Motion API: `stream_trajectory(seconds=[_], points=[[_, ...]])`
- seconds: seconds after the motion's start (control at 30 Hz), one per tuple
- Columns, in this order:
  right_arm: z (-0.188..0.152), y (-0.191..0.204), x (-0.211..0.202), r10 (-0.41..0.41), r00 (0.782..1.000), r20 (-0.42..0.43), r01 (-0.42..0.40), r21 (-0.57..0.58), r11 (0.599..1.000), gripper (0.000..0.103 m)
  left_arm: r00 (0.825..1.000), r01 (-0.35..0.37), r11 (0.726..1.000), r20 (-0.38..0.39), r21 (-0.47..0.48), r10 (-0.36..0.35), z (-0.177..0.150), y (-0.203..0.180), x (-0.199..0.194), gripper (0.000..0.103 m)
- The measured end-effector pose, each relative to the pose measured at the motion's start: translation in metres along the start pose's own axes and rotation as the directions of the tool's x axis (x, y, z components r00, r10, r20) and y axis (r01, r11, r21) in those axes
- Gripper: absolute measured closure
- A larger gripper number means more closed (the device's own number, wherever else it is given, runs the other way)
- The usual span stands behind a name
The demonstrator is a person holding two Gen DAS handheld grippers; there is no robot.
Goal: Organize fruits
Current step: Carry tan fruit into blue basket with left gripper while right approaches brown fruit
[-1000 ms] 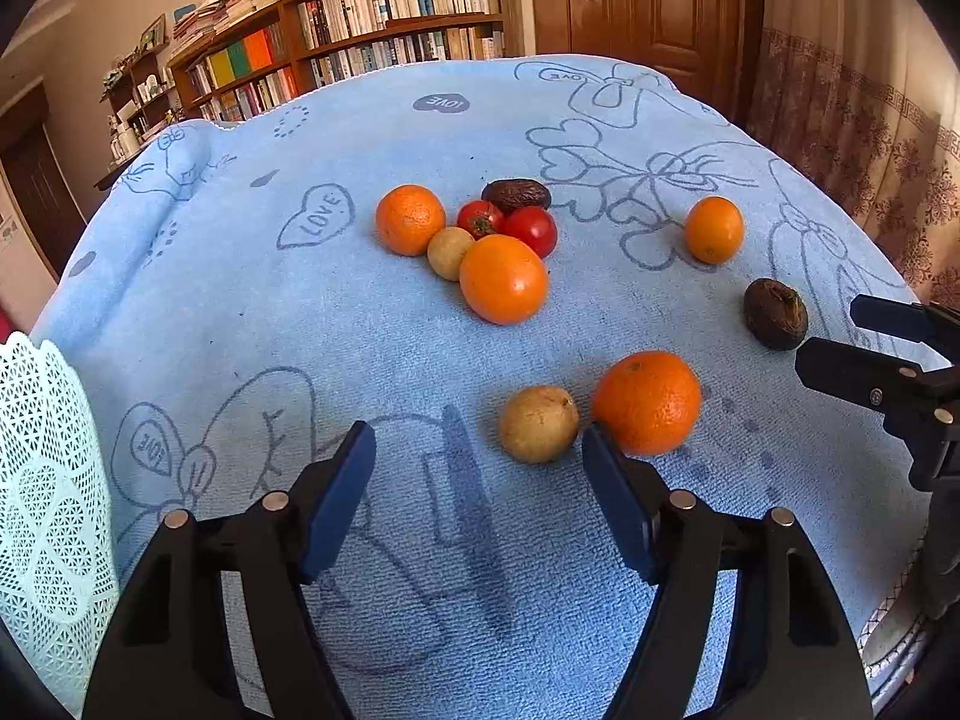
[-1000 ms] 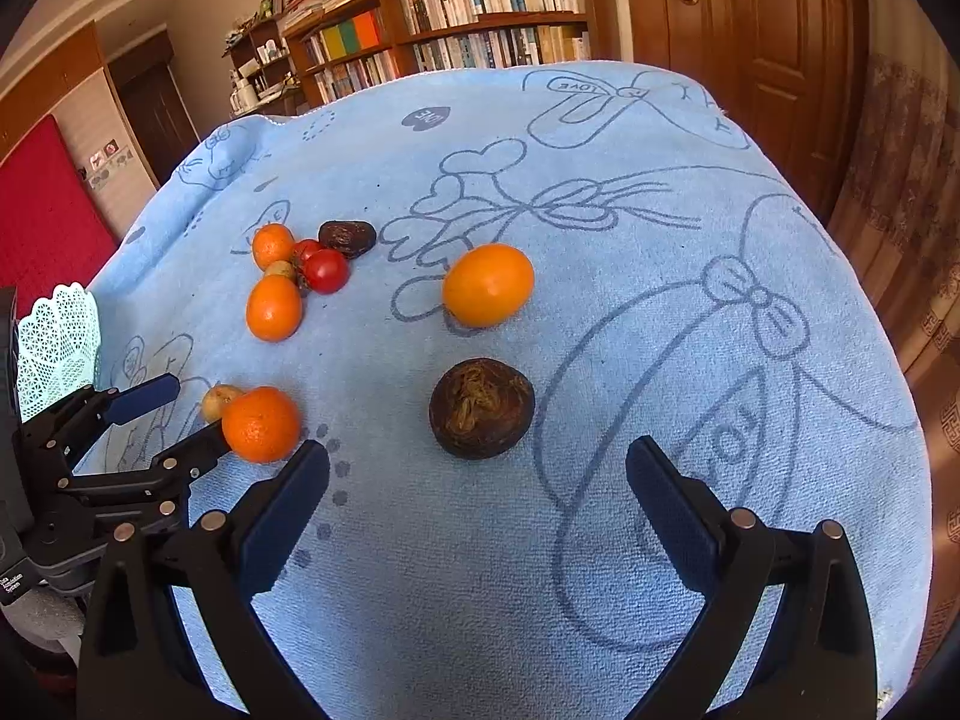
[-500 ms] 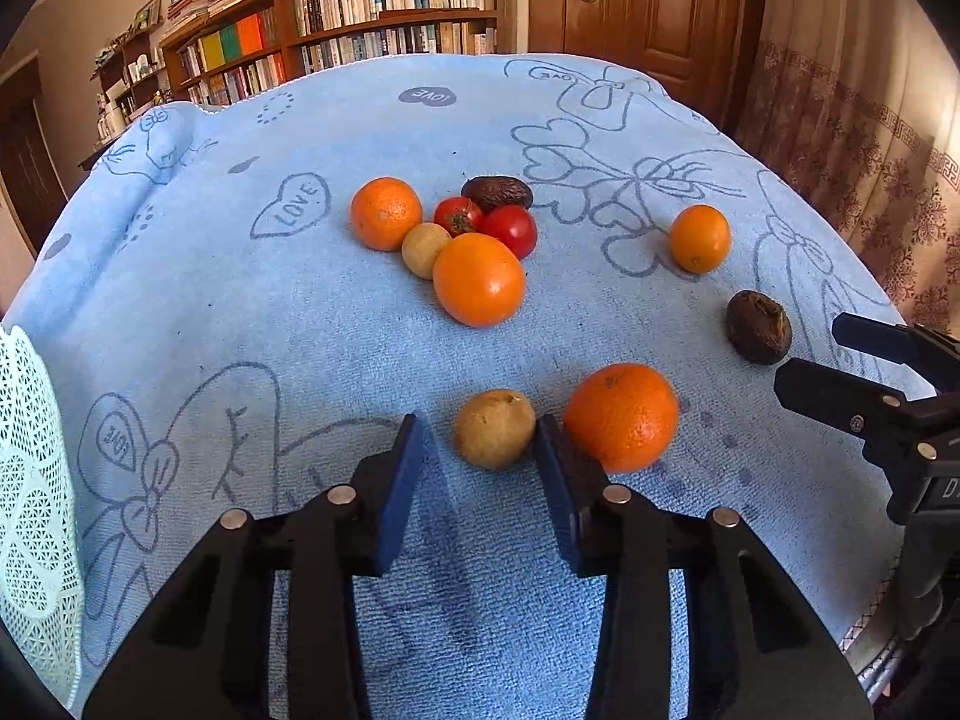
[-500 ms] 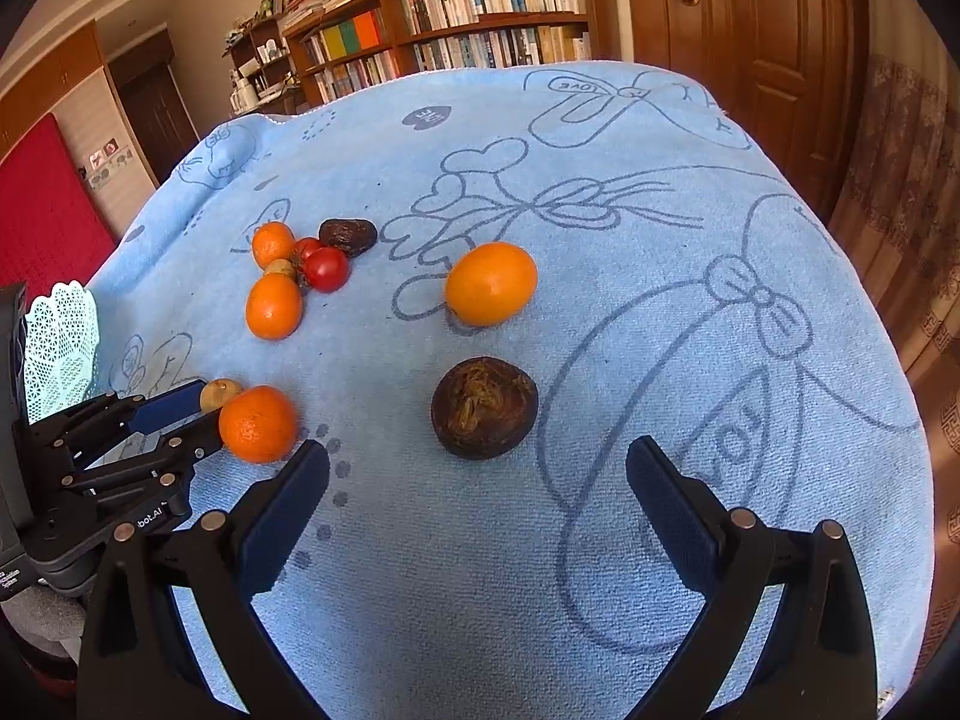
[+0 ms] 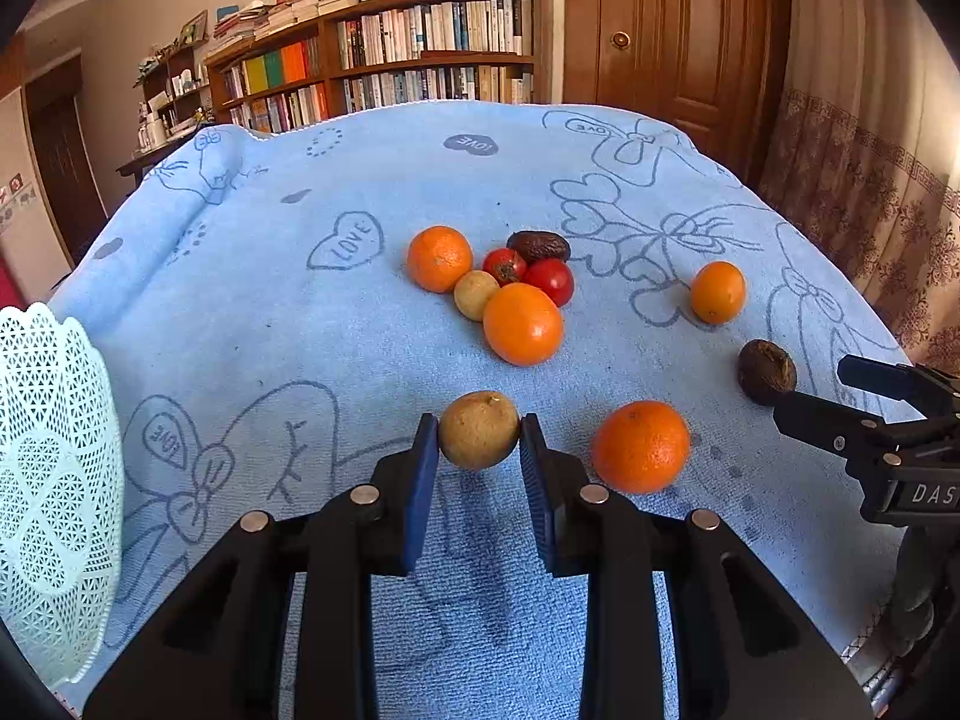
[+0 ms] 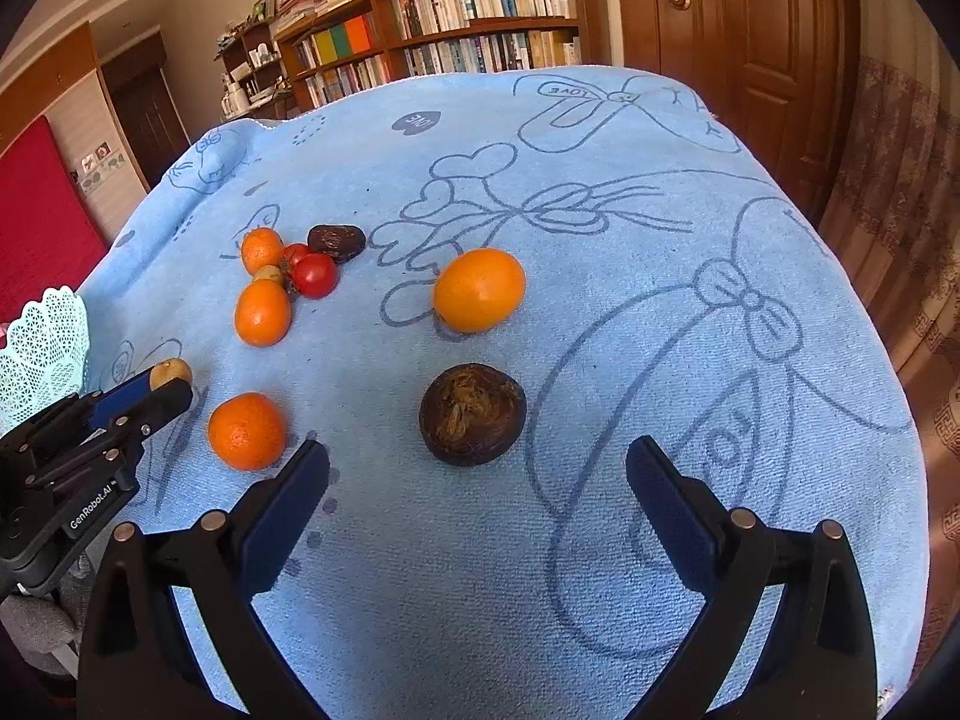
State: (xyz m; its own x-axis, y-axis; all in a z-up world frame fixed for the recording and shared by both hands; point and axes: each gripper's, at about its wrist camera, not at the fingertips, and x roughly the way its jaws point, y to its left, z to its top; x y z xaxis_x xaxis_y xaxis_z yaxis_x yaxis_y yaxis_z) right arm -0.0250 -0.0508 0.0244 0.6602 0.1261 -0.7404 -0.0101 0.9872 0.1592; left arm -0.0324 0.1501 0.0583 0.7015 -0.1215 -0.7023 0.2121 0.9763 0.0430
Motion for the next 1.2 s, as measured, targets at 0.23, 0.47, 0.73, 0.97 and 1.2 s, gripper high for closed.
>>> stream_trajectory(seconds=[0.23, 0.47, 0.73, 0.97, 1.2], points=[[0.003, 0.0, -0.001, -0.013, 1.0, 0.015, 0.013, 0.01, 1.0, 0.005, 0.998, -0.051, 0.998, 0.025, -0.021, 0.052, 0.001, 0.01, -0.006, 0.075], [0.007, 0.003, -0.002, -0.012, 0.999, 0.031, 0.011, 0.015, 1.0, 0.005, 0.997, -0.074, 0.997, 0.032, -0.03, 0.075, 0.001, 0.015, -0.009, 0.075], [0.011, 0.016, -0.002, -0.051, 0.996, 0.072, 0.052, -0.013, 0.999, 0.011, 0.992, -0.103, 0.993, 0.061, -0.064, 0.107, 0.001, 0.03, -0.026, 0.075], [0.013, 0.024, 0.014, -0.12, 0.992, 0.046, 0.122, -0.04, 0.992, 0.024, 0.981, -0.148, 0.98, 0.104, -0.131, 0.162, 0.007, 0.058, -0.052, 0.075], [0.01, 0.019, 0.029, -0.118, 0.993, -0.011, 0.117, -0.031, 0.993, 0.048, 0.96, -0.235, 0.949, 0.104, -0.21, 0.261, 0.012, 0.103, -0.075, 0.075]])
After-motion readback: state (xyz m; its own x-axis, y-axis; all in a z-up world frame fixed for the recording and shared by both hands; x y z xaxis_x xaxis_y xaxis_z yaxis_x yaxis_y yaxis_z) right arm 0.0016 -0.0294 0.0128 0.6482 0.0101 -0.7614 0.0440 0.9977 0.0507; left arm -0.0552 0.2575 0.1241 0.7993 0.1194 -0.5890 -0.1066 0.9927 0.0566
